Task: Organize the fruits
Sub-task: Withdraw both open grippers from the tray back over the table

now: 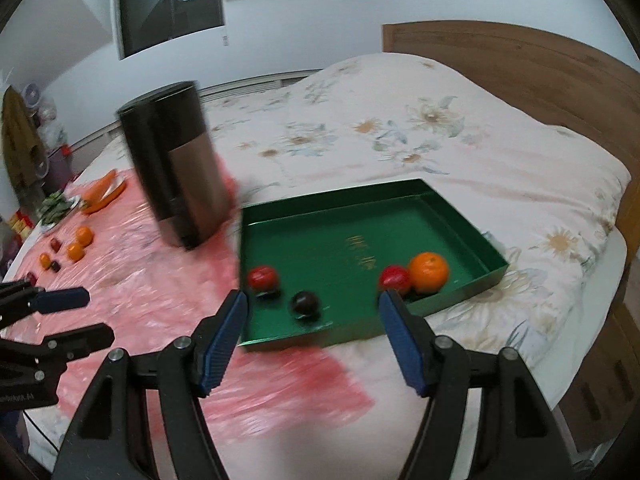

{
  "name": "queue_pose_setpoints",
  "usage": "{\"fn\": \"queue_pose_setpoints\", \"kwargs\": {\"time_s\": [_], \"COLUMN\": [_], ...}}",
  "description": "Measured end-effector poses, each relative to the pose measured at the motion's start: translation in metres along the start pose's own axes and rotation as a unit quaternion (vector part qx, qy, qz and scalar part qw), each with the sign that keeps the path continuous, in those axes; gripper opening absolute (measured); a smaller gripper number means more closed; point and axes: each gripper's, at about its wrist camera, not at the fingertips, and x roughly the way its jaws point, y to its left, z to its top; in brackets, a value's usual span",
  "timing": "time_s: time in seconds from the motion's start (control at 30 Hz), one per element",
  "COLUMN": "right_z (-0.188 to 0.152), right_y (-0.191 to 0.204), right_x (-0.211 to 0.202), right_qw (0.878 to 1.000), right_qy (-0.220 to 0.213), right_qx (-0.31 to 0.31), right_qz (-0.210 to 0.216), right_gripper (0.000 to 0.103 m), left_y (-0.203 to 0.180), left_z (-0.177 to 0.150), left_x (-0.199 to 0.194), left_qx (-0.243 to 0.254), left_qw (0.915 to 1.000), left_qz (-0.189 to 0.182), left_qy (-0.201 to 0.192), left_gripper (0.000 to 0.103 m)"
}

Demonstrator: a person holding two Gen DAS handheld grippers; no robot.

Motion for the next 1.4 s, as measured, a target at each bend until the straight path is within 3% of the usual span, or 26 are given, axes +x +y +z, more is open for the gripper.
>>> {"fn": "queue_pose_setpoints", "kwargs": {"time_s": [0.33, 0.67, 1.03, 1.4], "right_z": [-0.026, -0.037, -0.036, -0.037], "right_y": [0.071, 0.131, 0.183, 0.223], "right_x": [-0.027, -0.042, -0.053, -0.038], "right_qw": [0.998, 0.993, 0.986, 0.981], "right_qy": [-0.003, -0.001, -0.001, 0.015], "right_qx": [-0.028, -0.067, -0.101, -0.126], "right_qz": [0.062, 0.094, 0.133, 0.145], "right_gripper": [0.101, 0.103, 0.103, 0.103], "left_y": [0.034, 0.062, 0.099, 0.143], "left_z": [-0.047, -0.082, -0.104, -0.126], "left_x": [-0.056, -0.094, -0.113, -0.114], "left_qx": [-0.049, -0.075, -0.102, -0.142], "left_qw": [0.9965, 0.9921, 0.9881, 0.9818], "left_qz": [0.06, 0.091, 0.104, 0.12], "left_qy": [-0.03, -0.045, -0.05, -0.041], "left_gripper": [0.058, 0.059, 0.059, 0.06]}}
